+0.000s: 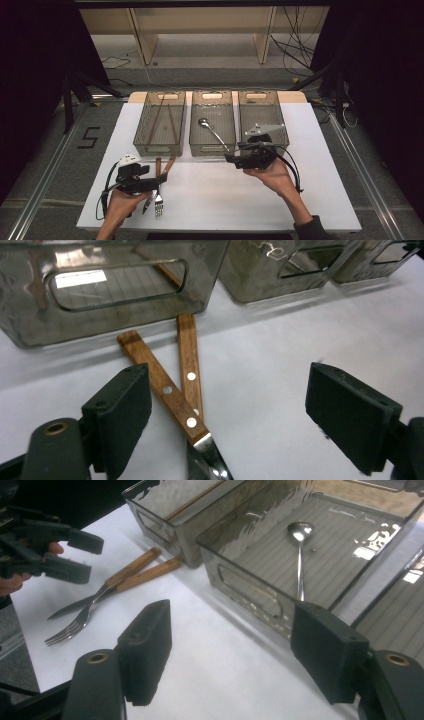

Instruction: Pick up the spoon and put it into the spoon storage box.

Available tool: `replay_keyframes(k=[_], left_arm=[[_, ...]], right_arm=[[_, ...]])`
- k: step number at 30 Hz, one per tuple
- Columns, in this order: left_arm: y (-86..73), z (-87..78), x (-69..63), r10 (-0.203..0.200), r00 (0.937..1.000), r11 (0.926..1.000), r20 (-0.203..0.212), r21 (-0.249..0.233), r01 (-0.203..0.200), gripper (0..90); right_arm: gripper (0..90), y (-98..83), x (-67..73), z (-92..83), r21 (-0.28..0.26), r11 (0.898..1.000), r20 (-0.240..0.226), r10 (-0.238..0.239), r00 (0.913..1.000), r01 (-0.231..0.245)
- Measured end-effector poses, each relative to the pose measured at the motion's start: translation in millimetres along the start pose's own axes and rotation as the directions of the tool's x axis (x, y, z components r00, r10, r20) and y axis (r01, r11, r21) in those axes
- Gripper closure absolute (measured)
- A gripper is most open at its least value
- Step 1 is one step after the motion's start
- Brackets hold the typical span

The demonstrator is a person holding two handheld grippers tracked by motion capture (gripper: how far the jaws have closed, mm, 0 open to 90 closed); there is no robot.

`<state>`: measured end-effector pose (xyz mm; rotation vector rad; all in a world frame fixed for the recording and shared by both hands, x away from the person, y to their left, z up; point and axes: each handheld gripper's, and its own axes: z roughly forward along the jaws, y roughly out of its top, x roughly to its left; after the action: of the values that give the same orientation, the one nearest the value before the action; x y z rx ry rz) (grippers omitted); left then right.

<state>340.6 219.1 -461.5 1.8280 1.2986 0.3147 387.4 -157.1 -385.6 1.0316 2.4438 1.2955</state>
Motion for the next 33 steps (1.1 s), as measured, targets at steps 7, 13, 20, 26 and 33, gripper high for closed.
replay_keyframes(k=[7, 13, 20, 26, 33], left_arm=[[-1.0, 4.4, 4.5, -0.014, 0.9998, 0.9974, -0.011, 0.071, 0.015, 19.9], [-0.9, 7.0, 5.2, -0.015, 0.9998, 0.9946, -0.010, 0.102, 0.016, 21.2], [-1.1, 11.3, 8.7, -0.023, 0.9995, 0.9891, -0.022, 0.145, 0.026, 22.0], [3.1, 9.9, 12.5, -0.026, 0.9991, 0.9840, -0.033, 0.175, 0.031, 23.3], [5.9, 11.3, 15.3, -0.015, 0.9991, 0.9744, -0.040, 0.224, 0.024, 24.9]], right_arm=[[32.6, -28.8, 2.1, -11.5, -0.027, 1.000, -0.038, 0.002, 0.9993, -0.003], [32.4, -48.4, 7.4, -17.1, -0.057, 0.998, -0.037, -0.007, 0.9993, 0.005], [30.4, -66.1, 8.8, -17.9, -0.068, 0.998, -0.036, 0.002, 0.9994, -0.004], [29.4, -78.9, 5.0, -16.9, -0.062, 0.997, -0.037, 0.033, 0.9987, -0.036], [28.0, -91.2, 3.0, -22.6, -0.073, 0.996, -0.023, 0.048, 0.9986, -0.050]])
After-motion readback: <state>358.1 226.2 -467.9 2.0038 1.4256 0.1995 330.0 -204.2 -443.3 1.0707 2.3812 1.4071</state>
